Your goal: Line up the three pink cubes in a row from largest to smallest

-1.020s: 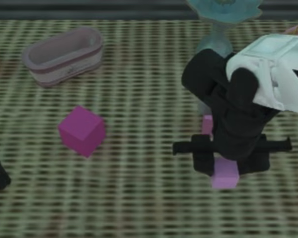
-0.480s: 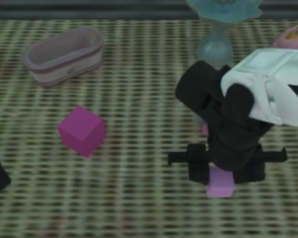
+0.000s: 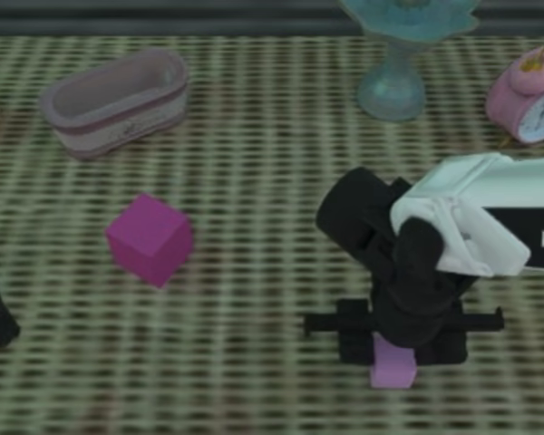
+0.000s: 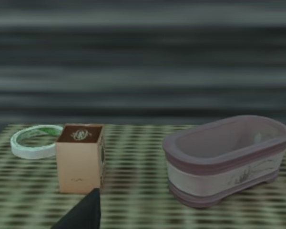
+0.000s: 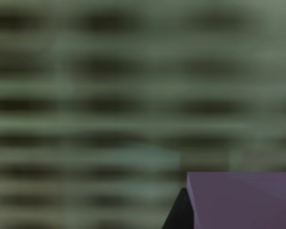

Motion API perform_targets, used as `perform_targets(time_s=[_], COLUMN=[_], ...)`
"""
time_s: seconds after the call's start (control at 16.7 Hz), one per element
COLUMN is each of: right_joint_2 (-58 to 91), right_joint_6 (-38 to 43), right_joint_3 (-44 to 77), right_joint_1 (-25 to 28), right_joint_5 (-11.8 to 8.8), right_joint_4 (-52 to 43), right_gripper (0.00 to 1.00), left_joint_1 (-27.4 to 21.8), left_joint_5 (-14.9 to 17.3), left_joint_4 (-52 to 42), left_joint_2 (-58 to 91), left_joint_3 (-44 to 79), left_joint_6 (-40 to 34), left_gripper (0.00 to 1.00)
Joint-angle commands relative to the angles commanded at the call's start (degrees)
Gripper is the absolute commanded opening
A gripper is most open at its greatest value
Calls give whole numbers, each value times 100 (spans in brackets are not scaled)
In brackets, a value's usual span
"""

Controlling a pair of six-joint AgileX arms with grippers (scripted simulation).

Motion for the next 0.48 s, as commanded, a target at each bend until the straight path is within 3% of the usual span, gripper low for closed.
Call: perform_targets(time_s=[0.12, 0.48], right_joint_2=[0, 0], right_joint_6=[0, 0], right_joint_3=[0, 0], right_joint_1=[0, 0], right_joint_5=[0, 0], right_joint_4=[0, 0], right_gripper=[0, 45], left_joint_1=[0, 0], left_joint_5=[0, 0], left_joint_4=[0, 0], left_joint_2=[0, 0], left_joint_3=[0, 0], left_joint_6=[0, 0], left_gripper=[100, 100])
